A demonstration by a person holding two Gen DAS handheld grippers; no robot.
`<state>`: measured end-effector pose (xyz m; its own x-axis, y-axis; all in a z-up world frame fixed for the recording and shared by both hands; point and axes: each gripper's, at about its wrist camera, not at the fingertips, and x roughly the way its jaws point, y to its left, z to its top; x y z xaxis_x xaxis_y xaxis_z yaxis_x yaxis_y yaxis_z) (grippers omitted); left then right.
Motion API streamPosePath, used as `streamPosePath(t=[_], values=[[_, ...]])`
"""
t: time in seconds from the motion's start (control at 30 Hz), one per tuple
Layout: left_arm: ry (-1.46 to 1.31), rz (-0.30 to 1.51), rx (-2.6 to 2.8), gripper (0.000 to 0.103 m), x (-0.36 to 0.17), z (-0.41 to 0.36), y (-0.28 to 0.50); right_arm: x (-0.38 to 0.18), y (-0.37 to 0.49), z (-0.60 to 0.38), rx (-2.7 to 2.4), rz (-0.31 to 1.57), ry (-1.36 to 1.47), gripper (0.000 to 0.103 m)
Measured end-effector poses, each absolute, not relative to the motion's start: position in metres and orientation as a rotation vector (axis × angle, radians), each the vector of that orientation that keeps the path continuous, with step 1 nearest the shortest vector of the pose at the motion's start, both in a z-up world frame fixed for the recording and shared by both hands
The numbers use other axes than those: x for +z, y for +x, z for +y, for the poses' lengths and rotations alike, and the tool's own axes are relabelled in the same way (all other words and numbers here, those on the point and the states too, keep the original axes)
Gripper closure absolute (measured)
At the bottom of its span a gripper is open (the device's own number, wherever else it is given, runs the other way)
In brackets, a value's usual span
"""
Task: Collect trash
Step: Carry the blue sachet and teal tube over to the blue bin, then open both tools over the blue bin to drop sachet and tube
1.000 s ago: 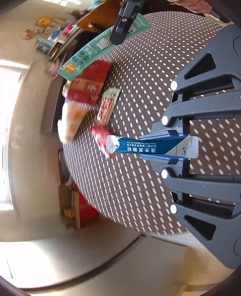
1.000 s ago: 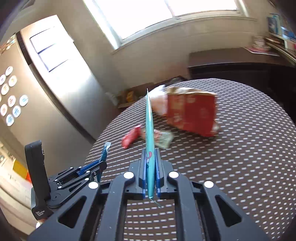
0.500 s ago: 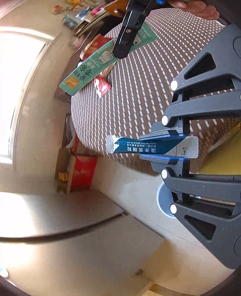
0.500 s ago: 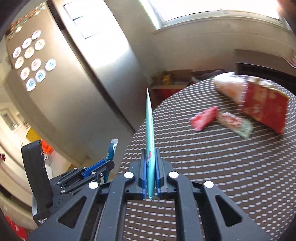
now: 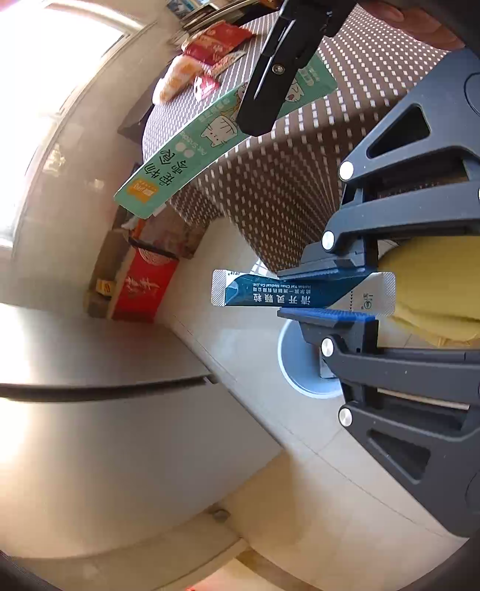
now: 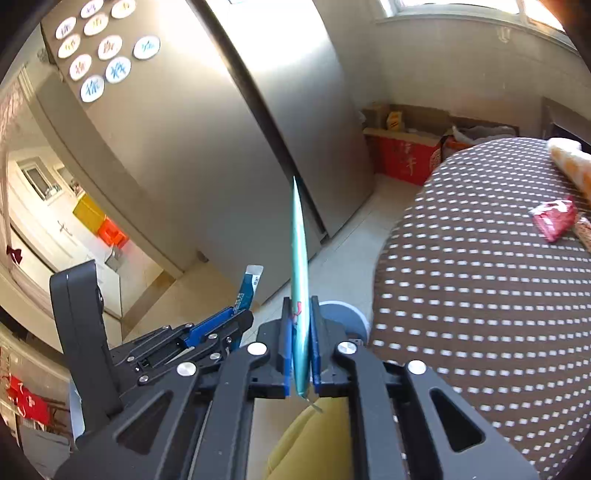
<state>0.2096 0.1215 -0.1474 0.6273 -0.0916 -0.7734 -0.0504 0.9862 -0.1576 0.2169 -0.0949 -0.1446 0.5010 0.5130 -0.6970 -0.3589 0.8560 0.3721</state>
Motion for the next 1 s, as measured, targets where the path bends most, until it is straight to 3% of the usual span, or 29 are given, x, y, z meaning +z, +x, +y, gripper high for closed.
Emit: streamPosePath(t=[0.1, 0.17, 0.2, 0.73, 0.77, 0.8, 0.83, 1.0], values=[[-0.192, 0.917, 0.007, 0.086, -0.155, 0.139, 0.218, -0.150, 0.224, -0.077, 0.539, 0.928, 0.172, 0.095], [-0.203, 0.931, 0.075, 0.054, -0.161, 0.152, 0.223, -0.154, 0.229, -0.068, 0.540, 0.940, 0.167, 0.094], [-0.204, 0.930, 0.102, 0.026, -0.162, 0.156, 0.224, -0.157, 0.230, -0.065, 0.542, 0.946, 0.168, 0.094], [-0.357, 0.975, 0.261, 0.026, -0.198, 0.225, 0.177, -0.214, 0.250, 0.029, 0.564, 1.048, 0.062, 0.091], [-0.371, 0.977, 0.274, 0.026, -0.199, 0.229, 0.174, -0.215, 0.253, 0.036, 0.576, 1.061, 0.044, 0.071], [-0.379, 0.979, 0.285, 0.026, -0.198, 0.234, 0.170, -0.217, 0.253, 0.040, 0.568, 1.070, 0.035, 0.037], [-0.387, 0.976, 0.299, 0.026, -0.198, 0.237, 0.166, -0.216, 0.252, 0.040, 0.547, 1.059, 0.035, 0.029], [-0.401, 0.949, 0.328, 0.026, -0.192, 0.239, 0.160, -0.214, 0.237, 0.037, 0.551, 1.026, -0.002, 0.028]])
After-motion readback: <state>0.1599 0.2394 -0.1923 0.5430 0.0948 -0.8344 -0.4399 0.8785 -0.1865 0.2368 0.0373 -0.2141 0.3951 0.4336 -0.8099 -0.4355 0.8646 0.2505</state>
